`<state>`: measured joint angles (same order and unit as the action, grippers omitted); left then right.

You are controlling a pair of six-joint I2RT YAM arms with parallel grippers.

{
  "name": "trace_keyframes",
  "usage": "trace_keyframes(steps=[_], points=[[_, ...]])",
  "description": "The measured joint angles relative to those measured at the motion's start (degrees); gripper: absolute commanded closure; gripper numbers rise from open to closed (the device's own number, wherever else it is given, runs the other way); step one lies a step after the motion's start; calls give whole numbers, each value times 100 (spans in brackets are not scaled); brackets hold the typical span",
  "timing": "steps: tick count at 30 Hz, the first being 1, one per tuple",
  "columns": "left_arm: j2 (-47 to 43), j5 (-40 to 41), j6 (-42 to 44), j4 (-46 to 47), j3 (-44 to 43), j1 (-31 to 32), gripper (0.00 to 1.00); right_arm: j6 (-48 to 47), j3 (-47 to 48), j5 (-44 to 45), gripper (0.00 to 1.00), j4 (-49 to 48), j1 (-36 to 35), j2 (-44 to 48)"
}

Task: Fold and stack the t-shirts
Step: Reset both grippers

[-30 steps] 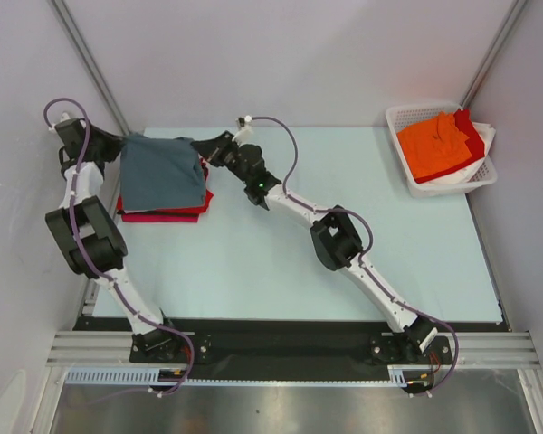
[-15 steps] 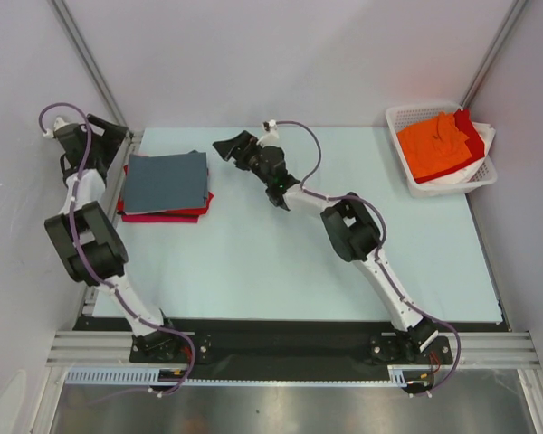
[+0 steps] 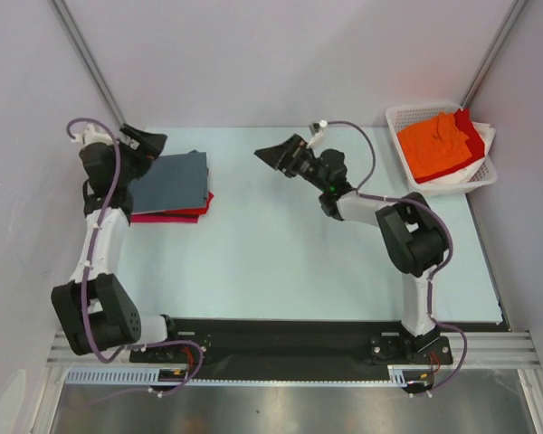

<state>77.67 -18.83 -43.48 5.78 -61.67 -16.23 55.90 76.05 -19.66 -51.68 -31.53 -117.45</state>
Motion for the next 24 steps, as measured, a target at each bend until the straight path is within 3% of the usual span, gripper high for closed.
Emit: trace_keyframes(steps=[5,14,24], points=[[-385,39,22,4,632,855,5,-151,-1447,-98,0,286,409,938],[-1482,619,197,-37,1862,2505,6,-1182,-3073,332,0,2098,706,3589],[-3307,1209,514,-280,3440,3156,5,-2509,-4524,1954,0,4310,920,6546]])
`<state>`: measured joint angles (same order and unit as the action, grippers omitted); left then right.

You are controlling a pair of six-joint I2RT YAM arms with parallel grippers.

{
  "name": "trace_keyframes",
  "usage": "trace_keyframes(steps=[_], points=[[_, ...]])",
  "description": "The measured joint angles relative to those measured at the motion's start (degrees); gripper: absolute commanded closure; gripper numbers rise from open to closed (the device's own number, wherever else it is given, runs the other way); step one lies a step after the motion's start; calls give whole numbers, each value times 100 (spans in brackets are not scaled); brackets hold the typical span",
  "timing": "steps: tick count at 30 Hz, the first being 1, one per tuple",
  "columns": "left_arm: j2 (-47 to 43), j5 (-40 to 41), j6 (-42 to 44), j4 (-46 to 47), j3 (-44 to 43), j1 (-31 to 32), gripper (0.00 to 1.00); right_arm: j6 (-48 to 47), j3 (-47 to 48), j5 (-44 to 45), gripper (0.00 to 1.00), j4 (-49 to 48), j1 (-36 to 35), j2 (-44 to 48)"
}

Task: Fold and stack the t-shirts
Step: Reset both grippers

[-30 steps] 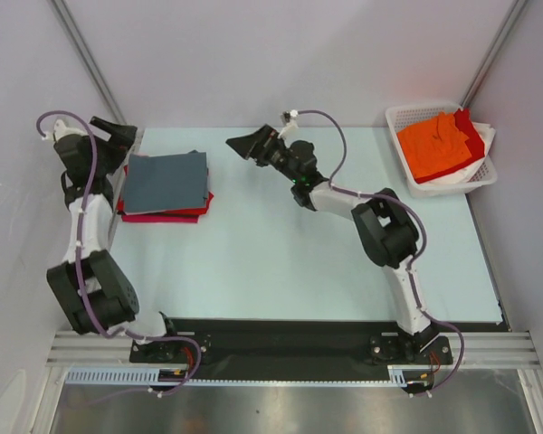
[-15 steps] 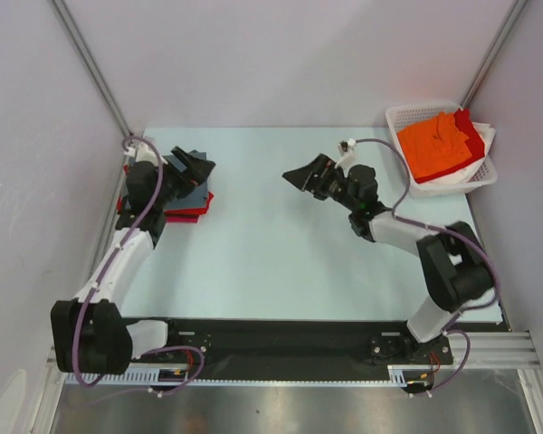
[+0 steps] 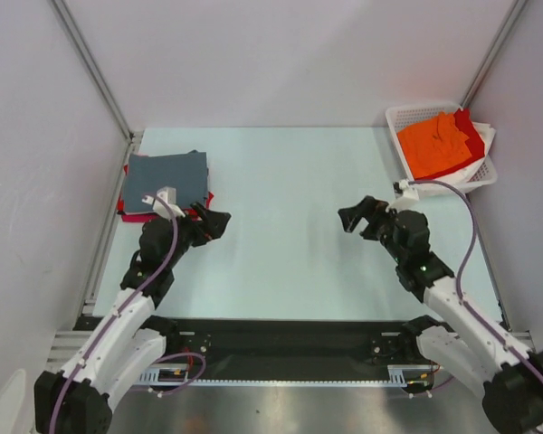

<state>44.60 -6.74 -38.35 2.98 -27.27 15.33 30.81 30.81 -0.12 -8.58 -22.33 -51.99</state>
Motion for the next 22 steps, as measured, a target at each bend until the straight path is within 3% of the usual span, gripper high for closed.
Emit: trace_keyframes(steps=[4,10,15,22], points=[[-772,149,275,-212,564,42,0,-258,-503,682,0,920,28,1307],[-1690,164,710,-463,1250,74,0,-212,-1609,1451,0,1268,48,2865],[-2302,214,876,-579,1749,83,0,-83,-1969,1751,0,1497,55,3220],[-2374,234,894,-570,1838,83,0,111,-1980,1945,0,1429,55,2918]])
